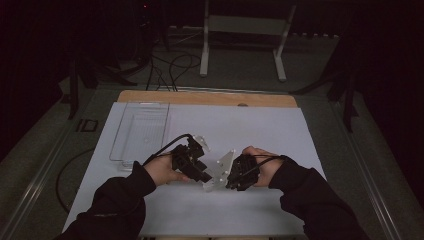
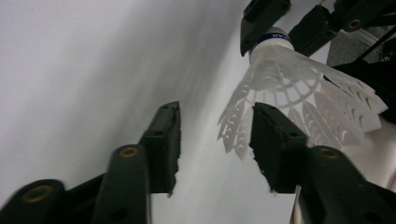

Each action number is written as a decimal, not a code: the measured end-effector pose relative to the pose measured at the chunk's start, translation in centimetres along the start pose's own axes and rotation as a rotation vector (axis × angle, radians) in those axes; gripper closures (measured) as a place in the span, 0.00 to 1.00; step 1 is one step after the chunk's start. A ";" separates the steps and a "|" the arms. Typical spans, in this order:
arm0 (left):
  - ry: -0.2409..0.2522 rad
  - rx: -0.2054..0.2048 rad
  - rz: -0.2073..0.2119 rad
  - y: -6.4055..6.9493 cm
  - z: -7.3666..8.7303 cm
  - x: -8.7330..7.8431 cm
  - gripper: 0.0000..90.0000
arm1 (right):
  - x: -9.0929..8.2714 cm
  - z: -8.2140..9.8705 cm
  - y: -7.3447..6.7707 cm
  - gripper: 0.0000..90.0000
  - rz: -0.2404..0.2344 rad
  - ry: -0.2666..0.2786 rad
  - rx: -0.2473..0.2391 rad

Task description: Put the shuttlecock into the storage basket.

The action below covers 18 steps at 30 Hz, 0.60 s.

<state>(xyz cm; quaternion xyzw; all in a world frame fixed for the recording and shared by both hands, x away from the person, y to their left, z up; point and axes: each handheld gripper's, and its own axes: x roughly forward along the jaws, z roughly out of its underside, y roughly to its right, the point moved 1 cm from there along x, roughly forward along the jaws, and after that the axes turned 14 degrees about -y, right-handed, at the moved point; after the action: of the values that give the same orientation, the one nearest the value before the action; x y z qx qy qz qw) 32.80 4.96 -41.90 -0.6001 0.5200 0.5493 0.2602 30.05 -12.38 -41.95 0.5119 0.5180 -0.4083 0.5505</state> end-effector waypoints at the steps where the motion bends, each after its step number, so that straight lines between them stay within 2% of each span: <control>1: -0.004 0.005 0.004 0.0 -0.1 0.0 0.65 | 0.0 0.0 0.0 0.73 -0.001 0.002 -0.003; 5: -0.003 0.018 0.015 0.1 -0.4 0.2 0.72 | 0.1 -0.1 0.1 0.73 -0.001 0.004 -0.009; 10: -0.035 0.035 0.020 0.2 -0.8 0.5 0.82 | 0.2 -0.2 0.0 0.73 0.000 0.004 -0.017; 14: -0.057 0.037 0.027 0.3 -0.9 0.7 0.86 | 0.1 -0.3 0.0 0.73 -0.004 0.013 -0.022; 18: -0.058 0.048 0.039 0.3 -0.9 0.8 0.94 | 0.1 -0.2 -0.1 0.73 0.004 0.007 -0.023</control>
<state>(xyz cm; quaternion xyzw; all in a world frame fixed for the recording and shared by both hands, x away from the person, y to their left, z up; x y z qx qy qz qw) 32.73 3.82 -42.32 -0.5673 0.5368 0.5588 0.2788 29.96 -12.17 -42.06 0.5081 0.5234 -0.3994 0.5553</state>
